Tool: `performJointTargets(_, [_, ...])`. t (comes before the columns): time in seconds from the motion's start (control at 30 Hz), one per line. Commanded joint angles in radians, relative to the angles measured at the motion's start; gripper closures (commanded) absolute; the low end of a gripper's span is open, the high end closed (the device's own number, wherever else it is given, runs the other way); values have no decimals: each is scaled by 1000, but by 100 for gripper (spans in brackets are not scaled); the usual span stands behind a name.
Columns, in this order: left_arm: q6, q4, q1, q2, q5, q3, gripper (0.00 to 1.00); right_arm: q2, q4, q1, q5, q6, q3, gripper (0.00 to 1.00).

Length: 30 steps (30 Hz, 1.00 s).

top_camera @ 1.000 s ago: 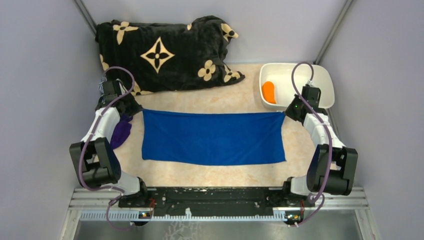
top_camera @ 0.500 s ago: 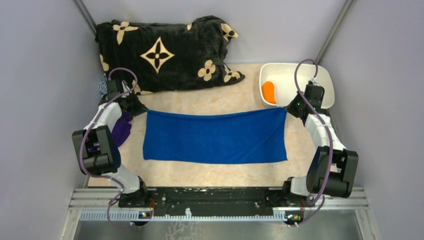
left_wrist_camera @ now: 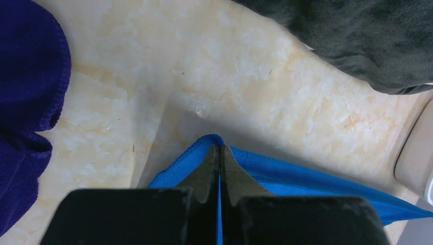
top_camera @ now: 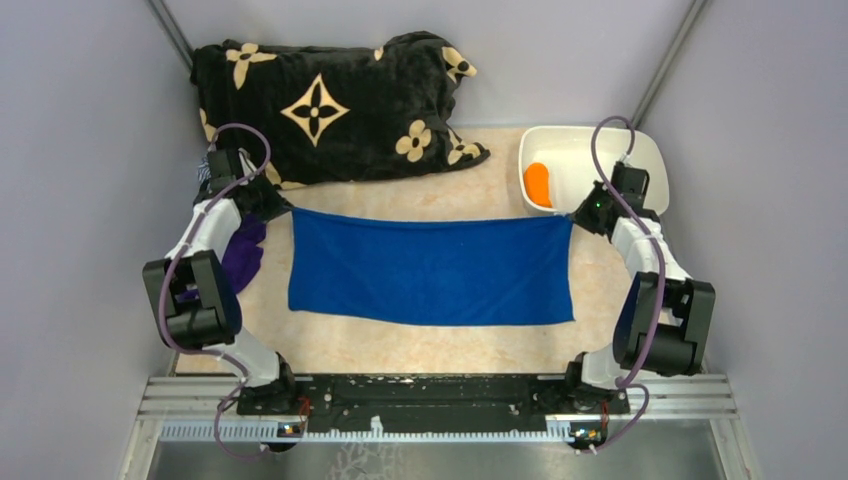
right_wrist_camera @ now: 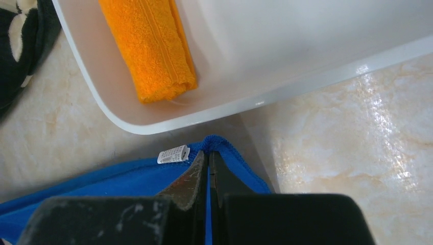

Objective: Roll the towels
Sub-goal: Fold the towel at the center of the board.

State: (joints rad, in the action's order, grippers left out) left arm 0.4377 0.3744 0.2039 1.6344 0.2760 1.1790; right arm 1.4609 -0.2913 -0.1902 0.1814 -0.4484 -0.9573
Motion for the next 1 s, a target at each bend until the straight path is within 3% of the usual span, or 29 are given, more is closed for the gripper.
performJointTargets(0.0, [-12, 2, 8, -57, -37, -12, 100, -76, 3, -17, 10, 10, -13, 100])
performJointTargets(0.17, [-14, 0, 9, -81, -14, -70, 100, -131, 4, -18, 44, 8, 28, 100])
performJointTargets(0.43, [-12, -3, 10, -159, -17, -112, 100, -269, 2, -28, -27, 7, 76, 100])
performJointTargets(0.97, [8, -21, 32, -264, 7, -229, 100, -311, -22, -43, -9, 3, 150, 100])
